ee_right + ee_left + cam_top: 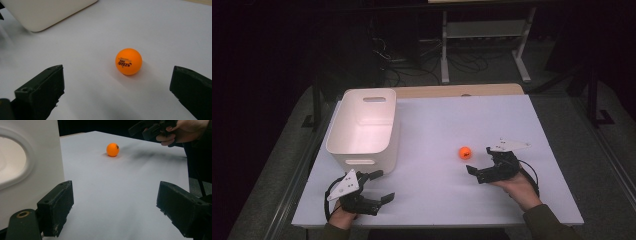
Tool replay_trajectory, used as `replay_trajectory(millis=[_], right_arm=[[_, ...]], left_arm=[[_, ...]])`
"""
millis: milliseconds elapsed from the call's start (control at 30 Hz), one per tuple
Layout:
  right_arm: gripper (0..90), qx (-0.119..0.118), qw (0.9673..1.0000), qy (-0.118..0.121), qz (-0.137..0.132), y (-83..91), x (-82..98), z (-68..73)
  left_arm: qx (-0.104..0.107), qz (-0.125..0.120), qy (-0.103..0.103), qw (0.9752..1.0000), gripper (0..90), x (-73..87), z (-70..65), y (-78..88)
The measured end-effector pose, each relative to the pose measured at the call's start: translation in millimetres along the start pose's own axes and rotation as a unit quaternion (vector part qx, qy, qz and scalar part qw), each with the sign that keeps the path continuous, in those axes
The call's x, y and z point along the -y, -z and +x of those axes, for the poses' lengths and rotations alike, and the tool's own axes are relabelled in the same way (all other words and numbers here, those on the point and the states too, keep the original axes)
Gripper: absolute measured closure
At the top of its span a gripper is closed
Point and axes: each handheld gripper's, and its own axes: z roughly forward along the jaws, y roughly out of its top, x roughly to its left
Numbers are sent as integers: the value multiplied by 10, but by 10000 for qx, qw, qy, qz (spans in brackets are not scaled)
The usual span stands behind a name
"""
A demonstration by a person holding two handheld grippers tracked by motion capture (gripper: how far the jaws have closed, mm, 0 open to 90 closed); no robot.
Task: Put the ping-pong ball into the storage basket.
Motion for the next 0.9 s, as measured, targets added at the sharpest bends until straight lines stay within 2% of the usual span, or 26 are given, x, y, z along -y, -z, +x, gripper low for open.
replay_trajectory(millis=[900], right_arm=[[0,-18,10000,72,-55,-84,-137,-13]], left_arm=[[1,-3,-1,10000,140,0,0,1]])
